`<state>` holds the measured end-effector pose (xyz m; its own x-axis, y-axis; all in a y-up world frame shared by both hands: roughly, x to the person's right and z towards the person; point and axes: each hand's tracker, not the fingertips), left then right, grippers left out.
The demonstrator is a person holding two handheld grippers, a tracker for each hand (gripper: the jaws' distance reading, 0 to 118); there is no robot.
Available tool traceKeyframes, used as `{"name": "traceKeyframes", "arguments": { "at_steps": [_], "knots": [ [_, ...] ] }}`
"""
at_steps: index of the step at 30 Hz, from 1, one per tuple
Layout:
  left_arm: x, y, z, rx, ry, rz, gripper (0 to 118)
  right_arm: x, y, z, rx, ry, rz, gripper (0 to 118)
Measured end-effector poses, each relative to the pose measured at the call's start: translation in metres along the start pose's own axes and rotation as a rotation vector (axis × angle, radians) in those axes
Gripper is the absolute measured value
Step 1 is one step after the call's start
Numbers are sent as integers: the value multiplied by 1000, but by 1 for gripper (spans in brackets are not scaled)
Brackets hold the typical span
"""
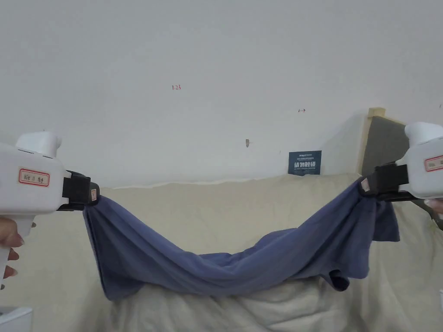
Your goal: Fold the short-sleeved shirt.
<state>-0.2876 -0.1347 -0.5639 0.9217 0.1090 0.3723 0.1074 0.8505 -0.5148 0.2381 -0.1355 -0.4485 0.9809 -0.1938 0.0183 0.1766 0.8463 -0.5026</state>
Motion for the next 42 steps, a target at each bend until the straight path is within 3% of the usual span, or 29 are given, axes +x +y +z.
{"name": "traceKeyframes", "arguments": {
  "at_steps": [5, 7, 13, 17, 22, 28, 30, 31, 32, 34, 35, 37, 40, 42],
  "knots": [
    [5, -66, 28, -60, -14, -56, 4, 8, -52, 44, -63, 20, 44, 1],
    [1, -102, 30, -128, -49, -14, 4, 14, -84, 49, -135, 28, 59, 1],
    [-1, -219, 15, -314, -47, 17, 4, 46, -195, 29, -335, 2, 14, 1],
    [-9, -276, 2, -416, -34, 55, 4, 63, -259, 9, -460, -46, 27, 1],
    [-23, -313, -16, -472, 6, 63, 4, 87, -308, -17, -538, -121, 52, 1],
    [-25, -332, -23, -539, 3, 92, 5, 87, -328, -26, -569, -111, 41, 1],
    [-23, -339, -25, -569, 13, 71, 10, 87, -329, -27, -576, -112, 57, 2],
    [-24, -341, -25, -576, 14, 76, 20, 89, -329, -29, -587, -102, 55, 6],
    [-25, -344, -25, -589, 23, 82, 48, 89, -329, -27, -595, -87, 44, 28],
    [-26, -346, -23, -615, 40, 104, 104, 94, -330, -21, -577, -69, -7, 94],
    [-26, -347, -21, -641, 60, 110, 116, 97, -329, -19, -589, -62, -27, 118],
    [-27, -344, -7, -601, 50, 111, 116, 99, -327, -7, -503, -75, -50, 108],
    [-24, -329, 18, -473, 83, 180, 116, 94, -315, 16, -435, -80, -128, 107],
    [-14, -316, 45, -331, 31, 223, 115, 83, -305, 34, -331, -67, -165, 107]
  ]
}}
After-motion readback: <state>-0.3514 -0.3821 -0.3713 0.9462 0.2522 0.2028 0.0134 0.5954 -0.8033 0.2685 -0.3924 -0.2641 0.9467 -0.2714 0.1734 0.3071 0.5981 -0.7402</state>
